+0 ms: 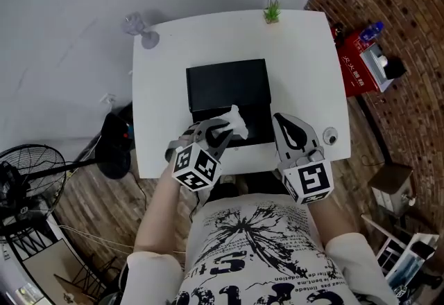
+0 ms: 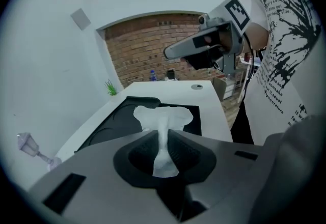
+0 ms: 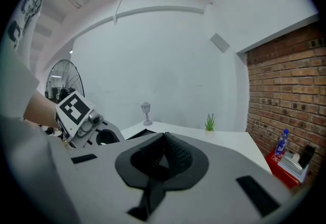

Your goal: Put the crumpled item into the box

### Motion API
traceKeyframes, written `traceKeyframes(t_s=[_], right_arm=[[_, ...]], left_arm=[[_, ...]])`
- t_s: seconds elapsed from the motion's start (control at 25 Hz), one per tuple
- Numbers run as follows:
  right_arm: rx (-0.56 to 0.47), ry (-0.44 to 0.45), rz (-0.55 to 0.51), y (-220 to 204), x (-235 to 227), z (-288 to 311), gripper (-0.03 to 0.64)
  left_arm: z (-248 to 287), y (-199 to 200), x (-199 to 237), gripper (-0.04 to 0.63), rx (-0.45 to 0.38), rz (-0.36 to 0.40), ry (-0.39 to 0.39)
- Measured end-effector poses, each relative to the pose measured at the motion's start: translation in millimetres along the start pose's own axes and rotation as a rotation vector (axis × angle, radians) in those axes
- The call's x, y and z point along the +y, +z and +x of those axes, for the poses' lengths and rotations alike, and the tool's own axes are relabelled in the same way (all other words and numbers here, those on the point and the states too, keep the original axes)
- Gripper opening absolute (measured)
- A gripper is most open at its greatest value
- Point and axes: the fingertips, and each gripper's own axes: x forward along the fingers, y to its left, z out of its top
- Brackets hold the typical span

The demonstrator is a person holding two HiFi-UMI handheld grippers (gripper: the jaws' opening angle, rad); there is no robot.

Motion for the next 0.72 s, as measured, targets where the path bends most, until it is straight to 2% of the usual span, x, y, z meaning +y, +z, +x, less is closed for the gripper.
traceKeyframes(t_s=[0.4,0.72], right_arm=[[0.012,-0.032,0.037,-19.2,-31.8,7.8,0.015],[0.039,-0.065,0.057,-33.2,-48.5,1.5,0.015]], left_arm=[[62.2,-29.0,-11.6,0.071,0.171,0.045,-0.181],[89.4,-43.9,-16.3,0.078,0.238,0.029,-0.195]])
